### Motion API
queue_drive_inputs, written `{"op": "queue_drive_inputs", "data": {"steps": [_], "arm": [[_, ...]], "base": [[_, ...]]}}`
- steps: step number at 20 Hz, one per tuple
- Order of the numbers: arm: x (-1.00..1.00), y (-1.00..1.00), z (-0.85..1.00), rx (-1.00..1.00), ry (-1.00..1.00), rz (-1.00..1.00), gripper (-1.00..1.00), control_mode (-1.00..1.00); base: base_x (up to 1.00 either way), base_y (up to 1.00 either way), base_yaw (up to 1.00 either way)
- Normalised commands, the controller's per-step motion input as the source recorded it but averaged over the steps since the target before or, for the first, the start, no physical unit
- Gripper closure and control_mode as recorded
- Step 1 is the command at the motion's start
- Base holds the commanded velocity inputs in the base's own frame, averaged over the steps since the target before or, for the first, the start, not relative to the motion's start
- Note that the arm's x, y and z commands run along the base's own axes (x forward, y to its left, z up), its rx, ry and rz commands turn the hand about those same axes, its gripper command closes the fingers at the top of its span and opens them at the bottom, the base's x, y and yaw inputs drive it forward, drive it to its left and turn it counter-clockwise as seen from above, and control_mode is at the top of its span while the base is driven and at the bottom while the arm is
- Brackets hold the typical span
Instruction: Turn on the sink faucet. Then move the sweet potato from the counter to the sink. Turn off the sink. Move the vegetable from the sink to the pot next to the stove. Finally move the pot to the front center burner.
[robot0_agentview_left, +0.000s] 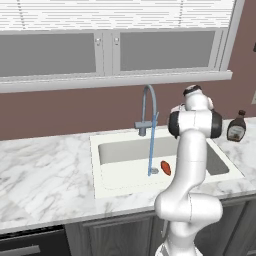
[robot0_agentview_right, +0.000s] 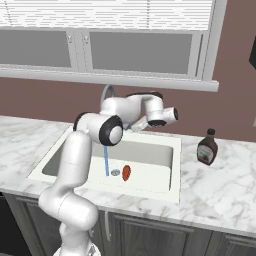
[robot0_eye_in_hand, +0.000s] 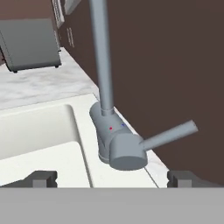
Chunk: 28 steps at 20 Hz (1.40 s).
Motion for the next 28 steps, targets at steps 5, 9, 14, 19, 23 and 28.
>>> {"op": "queue_drive_inputs", "data": {"steps": [5, 9, 14, 19, 23, 28], "arm": [[0.04, 0.09, 0.00, 0.00, -0.01, 0.00, -1.00, -1.00], [0.06, 0.14, 0.00, 0.00, 0.00, 0.00, -1.00, -1.00], [0.12, 0.17, 0.00, 0.00, 0.01, 0.00, -1.00, -1.00], [0.22, 0.10, 0.00, 0.00, 0.05, 0.00, -1.00, -1.00], [0.25, 0.05, 0.00, 0.00, 0.03, 0.00, -1.00, -1.00], [0.23, 0.08, 0.00, 0.00, 0.02, 0.00, -1.00, -1.00]], "base": [[0.00, 0.00, 0.00], [0.00, 0.00, 0.00], [0.00, 0.00, 0.00], [0.00, 0.00, 0.00], [0.00, 0.00, 0.00], [0.00, 0.00, 0.00]]}}
